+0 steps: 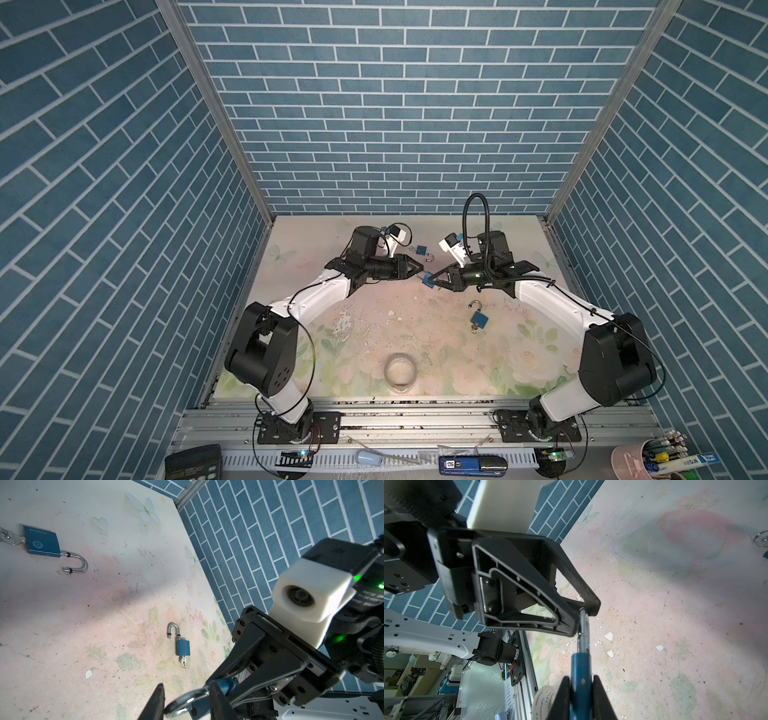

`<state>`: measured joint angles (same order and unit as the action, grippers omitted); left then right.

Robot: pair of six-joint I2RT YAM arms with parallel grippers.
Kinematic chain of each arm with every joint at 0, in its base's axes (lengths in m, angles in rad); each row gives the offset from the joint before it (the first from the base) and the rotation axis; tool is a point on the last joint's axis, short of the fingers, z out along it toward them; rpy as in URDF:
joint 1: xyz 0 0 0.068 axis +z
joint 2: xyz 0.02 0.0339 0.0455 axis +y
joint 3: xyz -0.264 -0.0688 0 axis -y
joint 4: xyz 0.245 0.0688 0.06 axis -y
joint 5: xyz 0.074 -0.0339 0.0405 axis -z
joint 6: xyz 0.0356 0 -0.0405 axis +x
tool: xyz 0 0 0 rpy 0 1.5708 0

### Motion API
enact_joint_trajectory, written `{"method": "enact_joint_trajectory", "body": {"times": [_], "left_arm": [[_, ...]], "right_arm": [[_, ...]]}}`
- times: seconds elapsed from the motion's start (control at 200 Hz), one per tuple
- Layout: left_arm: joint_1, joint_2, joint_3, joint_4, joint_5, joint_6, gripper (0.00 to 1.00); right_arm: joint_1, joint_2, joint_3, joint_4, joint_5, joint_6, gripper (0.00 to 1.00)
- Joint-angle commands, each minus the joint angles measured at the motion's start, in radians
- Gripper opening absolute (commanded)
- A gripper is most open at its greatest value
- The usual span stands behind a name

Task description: Lock with the key

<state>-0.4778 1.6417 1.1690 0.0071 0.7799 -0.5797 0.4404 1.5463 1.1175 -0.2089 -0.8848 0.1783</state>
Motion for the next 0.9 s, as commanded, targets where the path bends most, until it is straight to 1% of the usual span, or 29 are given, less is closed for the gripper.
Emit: {"method": "enact_joint_trajectory", "body": {"times": [0.0,0.335,0.51,0.745,0.895], "left_arm": [[-0.005,-0.028,-0.013,0.033,0.054,0.003,0.36],[-0.006,-0.005,-0.001,0.047,0.06,0.002,0.36],[-0.006,0.016,0.012,0.024,0.057,0.01,0.35],[-0.005,0.029,0.029,-0.016,0.038,0.032,0.29],[-0.004,0.03,0.038,-0.025,0.038,0.036,0.29]], "right_arm": [[-0.011,0.019,0.037,0.039,-0.038,-0.008,0.0],[-0.016,0.032,0.047,0.037,-0.055,-0.008,0.0],[-0.017,0.026,0.058,0.03,-0.051,-0.013,0.0],[-0.017,0.029,0.071,0.008,-0.046,-0.03,0.0],[-0.017,0.026,0.068,-0.007,-0.042,-0.044,0.0]]}}
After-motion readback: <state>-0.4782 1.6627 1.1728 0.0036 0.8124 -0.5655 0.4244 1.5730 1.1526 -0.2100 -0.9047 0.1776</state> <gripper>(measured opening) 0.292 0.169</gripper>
